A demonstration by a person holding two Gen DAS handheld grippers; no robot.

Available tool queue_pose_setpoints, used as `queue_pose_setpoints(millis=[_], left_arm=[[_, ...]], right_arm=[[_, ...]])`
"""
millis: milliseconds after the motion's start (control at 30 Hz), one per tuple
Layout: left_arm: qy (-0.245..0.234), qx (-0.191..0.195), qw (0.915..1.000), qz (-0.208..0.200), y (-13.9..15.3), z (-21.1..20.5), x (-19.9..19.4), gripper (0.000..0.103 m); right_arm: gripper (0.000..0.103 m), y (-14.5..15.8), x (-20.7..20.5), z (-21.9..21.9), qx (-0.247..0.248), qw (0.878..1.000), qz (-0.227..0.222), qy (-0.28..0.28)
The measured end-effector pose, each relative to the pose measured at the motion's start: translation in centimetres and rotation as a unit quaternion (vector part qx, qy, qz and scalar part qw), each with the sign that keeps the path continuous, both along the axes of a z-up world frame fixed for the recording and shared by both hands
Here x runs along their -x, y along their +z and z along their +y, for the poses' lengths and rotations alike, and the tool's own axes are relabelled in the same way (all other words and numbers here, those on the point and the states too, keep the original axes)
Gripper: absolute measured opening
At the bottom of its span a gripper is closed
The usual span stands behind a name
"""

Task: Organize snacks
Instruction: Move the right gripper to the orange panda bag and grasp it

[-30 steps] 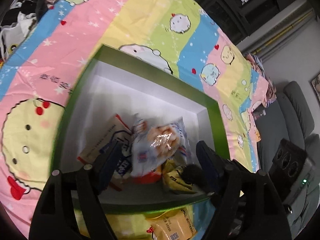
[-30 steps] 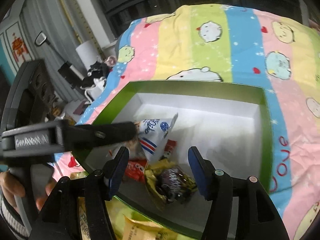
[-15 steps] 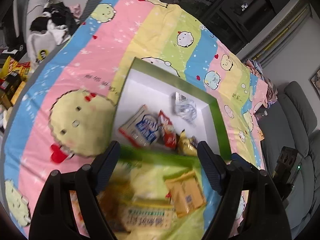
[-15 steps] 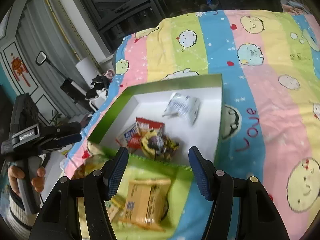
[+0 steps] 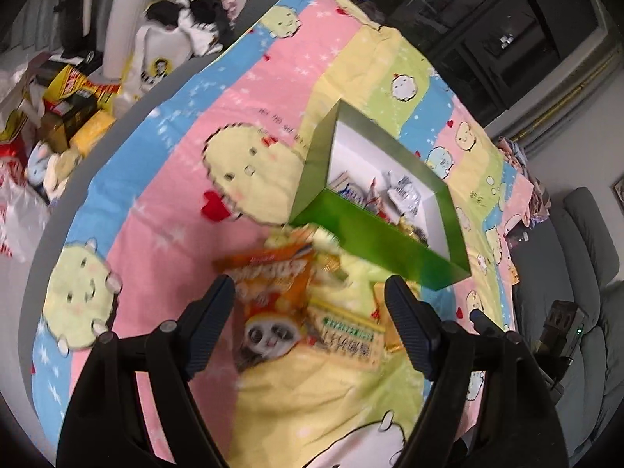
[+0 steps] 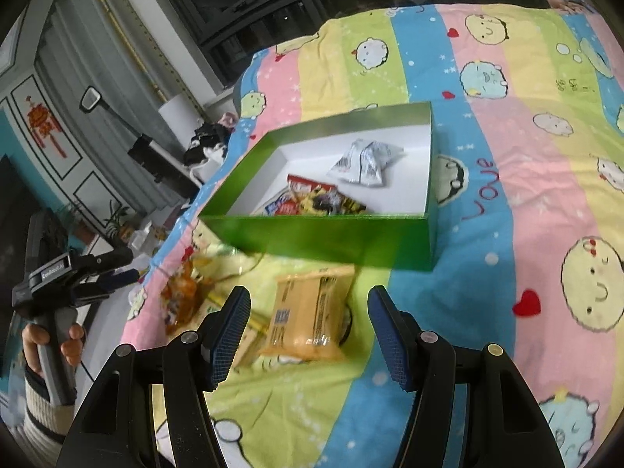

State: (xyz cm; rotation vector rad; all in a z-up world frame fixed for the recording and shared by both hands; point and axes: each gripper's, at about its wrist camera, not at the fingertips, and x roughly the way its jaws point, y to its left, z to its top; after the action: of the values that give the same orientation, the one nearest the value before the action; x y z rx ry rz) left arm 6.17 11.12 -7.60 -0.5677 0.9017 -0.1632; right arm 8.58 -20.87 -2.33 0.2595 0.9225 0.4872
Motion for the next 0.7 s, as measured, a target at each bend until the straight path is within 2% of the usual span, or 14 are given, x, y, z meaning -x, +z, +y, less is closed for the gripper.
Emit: queue_pose_setpoints(millis=[333,700], left_arm=[[0.017,0.039,0.9986,0.031,-3.4,1.1,2.6,0.079],[0.004,0.082,0.9962,0.03,-5.2,2.1,2.0,0.079]], right_arm=[[0.063,-0.7,2.5,3.2,0.002,0.999,0.013,0.048],[0.063,-2.4,2.7,11.6,0.048,0.987,0.012,0.153]])
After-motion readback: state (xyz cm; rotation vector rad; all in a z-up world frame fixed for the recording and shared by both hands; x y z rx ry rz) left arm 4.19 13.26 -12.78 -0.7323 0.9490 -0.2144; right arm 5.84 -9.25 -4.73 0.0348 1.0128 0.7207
